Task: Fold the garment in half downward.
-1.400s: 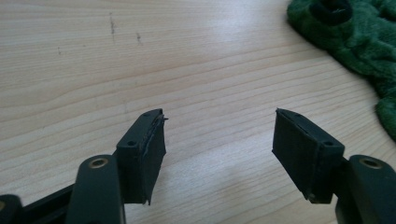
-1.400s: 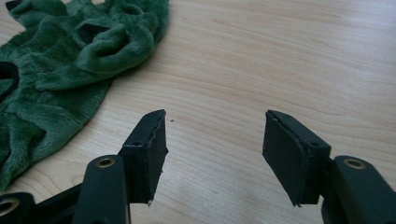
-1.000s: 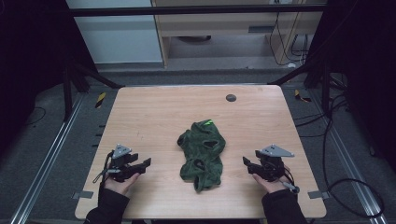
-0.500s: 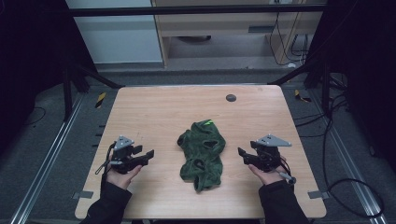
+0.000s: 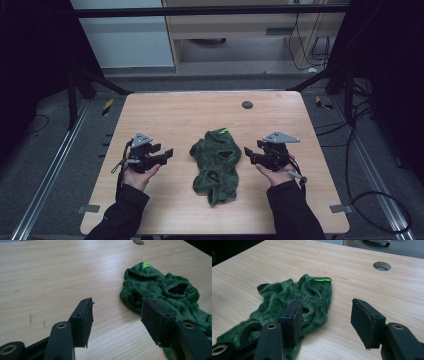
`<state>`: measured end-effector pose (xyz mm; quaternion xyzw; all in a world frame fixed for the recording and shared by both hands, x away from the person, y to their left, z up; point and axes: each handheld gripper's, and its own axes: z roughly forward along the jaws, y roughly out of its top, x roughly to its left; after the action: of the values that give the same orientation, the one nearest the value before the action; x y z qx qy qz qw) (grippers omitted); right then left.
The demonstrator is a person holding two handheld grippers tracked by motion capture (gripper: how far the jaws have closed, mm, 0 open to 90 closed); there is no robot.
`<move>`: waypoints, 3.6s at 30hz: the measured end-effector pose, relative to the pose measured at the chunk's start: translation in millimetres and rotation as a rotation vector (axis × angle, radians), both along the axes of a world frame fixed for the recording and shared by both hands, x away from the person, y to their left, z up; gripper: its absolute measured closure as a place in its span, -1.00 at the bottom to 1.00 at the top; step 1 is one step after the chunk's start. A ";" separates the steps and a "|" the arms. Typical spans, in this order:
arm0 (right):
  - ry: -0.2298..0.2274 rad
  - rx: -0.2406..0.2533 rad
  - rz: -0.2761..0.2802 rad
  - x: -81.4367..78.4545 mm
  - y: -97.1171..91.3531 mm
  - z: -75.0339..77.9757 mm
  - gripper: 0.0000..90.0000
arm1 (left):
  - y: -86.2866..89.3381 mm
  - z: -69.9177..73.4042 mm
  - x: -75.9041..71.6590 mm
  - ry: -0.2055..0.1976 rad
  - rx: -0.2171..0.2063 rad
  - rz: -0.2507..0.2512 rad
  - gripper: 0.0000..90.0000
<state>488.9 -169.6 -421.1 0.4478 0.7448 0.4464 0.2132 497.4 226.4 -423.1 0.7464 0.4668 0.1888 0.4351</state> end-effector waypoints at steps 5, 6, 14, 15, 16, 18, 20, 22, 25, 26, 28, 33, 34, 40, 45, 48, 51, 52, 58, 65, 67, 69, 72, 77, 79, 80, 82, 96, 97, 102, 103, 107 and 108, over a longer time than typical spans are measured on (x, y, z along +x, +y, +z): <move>0.008 -0.003 0.004 7.5 5.1 2.0 -0.03 | -8.0 2.8 10.1 0.000 -0.011 -0.010 -0.06; 0.008 -0.004 0.005 9.3 5.7 2.0 -0.02 | -8.0 2.8 10.1 0.000 -0.011 -0.010 -0.07; 0.017 0.001 -0.011 25.7 8.3 -0.2 0.00 | -24.3 4.0 28.3 0.004 0.001 -0.023 -0.06; 0.017 0.001 -0.011 25.7 8.3 -0.2 0.00 | -24.3 4.0 28.3 0.004 0.001 -0.023 -0.05; 0.019 -0.001 -0.022 30.6 8.9 -2.2 0.01 | -27.8 4.0 32.1 0.002 -0.001 -0.028 -0.05; 0.023 -0.005 -0.026 35.9 9.8 -4.5 0.03 | -31.4 3.4 36.1 0.007 0.000 -0.032 -0.05; 0.025 -0.006 -0.026 37.6 10.4 -5.1 0.04 | -33.0 3.0 37.9 0.007 0.002 -0.033 -0.05; 0.028 -0.012 -0.026 42.6 11.9 -7.1 0.04 | -36.7 2.0 42.1 0.009 0.004 -0.039 -0.05; 0.033 -0.016 -0.030 47.1 13.7 -8.9 0.06 | -40.8 0.5 47.6 0.011 -0.006 -0.051 -0.05; 0.038 -0.014 -0.031 50.2 14.7 -10.2 0.07 | -42.0 0.0 49.0 0.005 -0.008 -0.052 -0.04; 0.038 -0.012 -0.031 52.3 15.9 -11.5 0.07 | -45.3 -1.5 53.6 0.015 -0.005 -0.057 -0.04; 0.052 -0.013 -0.035 57.2 18.0 -15.7 0.09 | -51.9 -3.7 59.8 0.015 0.021 -0.063 -0.02; 0.055 -0.014 -0.035 58.2 18.5 -16.7 0.09 | -54.2 -4.4 62.2 0.014 0.025 -0.066 -0.02; 0.068 -0.032 -0.033 67.1 23.7 -19.0 0.12 | -64.1 -10.3 71.0 0.023 0.058 -0.080 0.04; 0.080 -0.038 -0.031 73.1 27.9 -21.8 0.14 | -70.8 -15.1 77.8 0.035 0.071 -0.088 0.07; 0.084 -0.036 -0.028 74.6 30.0 -23.6 0.15 | -72.7 -17.5 80.5 0.040 0.078 -0.094 0.09; 0.102 -0.047 -0.023 78.8 32.3 -30.7 0.15 | -77.3 -22.7 84.9 0.052 0.075 -0.097 0.11; 0.109 -0.049 -0.024 79.7 32.8 -32.5 0.15 | -78.7 -24.3 86.3 0.055 0.081 -0.098 0.11; 0.130 -0.057 -0.024 84.4 34.7 -40.3 0.16 | -83.4 -34.6 92.7 0.070 0.105 -0.094 0.14; 0.152 -0.062 -0.022 88.0 38.2 -47.6 0.16 | -87.0 -44.5 97.4 0.095 0.113 -0.092 0.15; 0.154 -0.062 -0.021 88.4 39.1 -48.6 0.17 | -88.0 -46.1 98.0 0.101 0.114 -0.092 0.16; 0.161 -0.065 -0.021 89.4 40.2 -50.8 0.17 | -89.2 -49.1 99.4 0.111 0.117 -0.095 0.16; 0.176 -0.067 -0.017 91.8 41.6 -56.0 0.18 | -90.4 -54.5 101.6 0.132 0.119 -0.098 0.20; 0.190 -0.084 -0.007 93.4 44.7 -61.5 0.19 | -93.0 -60.5 103.0 0.157 0.119 -0.105 0.24; 0.200 -0.086 -0.009 94.0 45.7 -63.7 0.21 | -94.8 -62.3 102.8 0.162 0.117 -0.112 0.29; 0.208 -0.089 -0.006 94.8 45.8 -65.8 0.23 | -95.6 -63.6 102.9 0.169 0.118 -0.118 0.32; 0.217 -0.088 -0.006 95.3 46.1 -67.7 0.26 | -96.0 -65.1 102.9 0.173 0.128 -0.120 0.34; 0.254 -0.086 0.005 96.1 49.2 -73.4 0.53 | -98.5 -68.2 100.5 0.192 0.139 -0.124 0.68; 0.254 -0.086 0.005 96.1 49.2 -73.4 0.53 | -98.5 -68.2 100.5 0.192 0.139 -0.124 0.71; 0.268 -0.067 0.020 95.9 50.7 -73.7 0.78 | -100.4 -67.6 99.5 0.196 0.151 -0.126 0.80; 0.275 -0.060 0.018 96.1 50.5 -73.7 0.81 | -100.6 -67.4 99.4 0.201 0.150 -0.127 0.82; 0.287 -0.036 0.019 97.3 48.7 -73.3 0.89 | -100.5 -67.1 99.9 0.206 0.150 -0.129 0.87; 0.286 -0.037 0.019 97.3 48.5 -72.9 0.90 | -100.8 -66.9 99.7 0.206 0.147 -0.128 0.88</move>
<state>586.2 -121.1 -494.0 0.4958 0.7800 0.3660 0.1088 597.0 125.6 -490.0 0.8199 0.4455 0.1170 0.3401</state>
